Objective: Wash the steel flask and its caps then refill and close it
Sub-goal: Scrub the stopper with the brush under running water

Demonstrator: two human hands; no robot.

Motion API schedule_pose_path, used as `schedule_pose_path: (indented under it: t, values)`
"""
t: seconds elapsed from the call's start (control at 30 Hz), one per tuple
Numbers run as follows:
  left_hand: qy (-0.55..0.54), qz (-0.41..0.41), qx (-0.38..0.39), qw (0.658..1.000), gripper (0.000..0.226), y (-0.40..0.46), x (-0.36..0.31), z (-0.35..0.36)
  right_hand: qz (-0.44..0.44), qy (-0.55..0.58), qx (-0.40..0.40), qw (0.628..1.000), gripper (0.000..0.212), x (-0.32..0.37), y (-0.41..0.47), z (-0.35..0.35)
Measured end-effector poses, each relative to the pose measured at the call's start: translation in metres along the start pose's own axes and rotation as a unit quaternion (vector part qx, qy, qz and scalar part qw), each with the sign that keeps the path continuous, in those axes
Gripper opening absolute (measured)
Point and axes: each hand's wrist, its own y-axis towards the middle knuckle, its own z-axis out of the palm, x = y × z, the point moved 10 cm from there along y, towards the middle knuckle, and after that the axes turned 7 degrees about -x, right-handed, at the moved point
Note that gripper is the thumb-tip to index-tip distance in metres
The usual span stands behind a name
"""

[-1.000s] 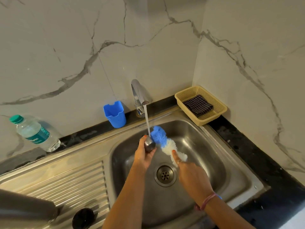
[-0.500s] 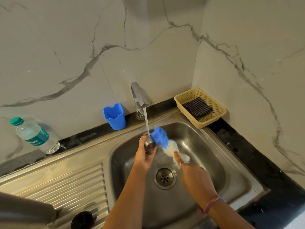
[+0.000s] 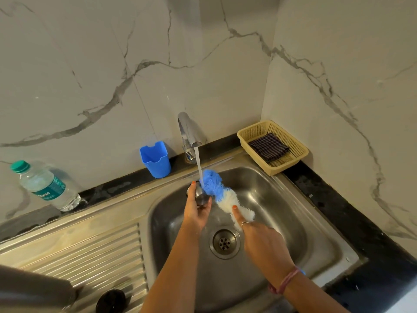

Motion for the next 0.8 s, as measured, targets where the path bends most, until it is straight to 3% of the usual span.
schedule_pose_path:
  t: [0.13, 0.6, 0.8]
  values:
    - [-0.006, -0.008, 0.007, 1.000, 0.041, 0.001, 0.005, -0.001, 0.029, 0.005, 0.005, 1.000, 0.069, -0.011, 0.001, 0.005]
    - [-0.012, -0.032, 0.005, 0.999, 0.064, 0.003, 0.012, 0.005, 0.032, 0.013, -0.016, 0.999, 0.067, -0.016, -0.004, 0.005]
    - [0.043, -0.039, -0.006, 0.998, 0.063, 0.005, 0.016, 0.002, 0.036, 0.019, -0.016, 0.999, 0.066, -0.017, -0.007, 0.004]
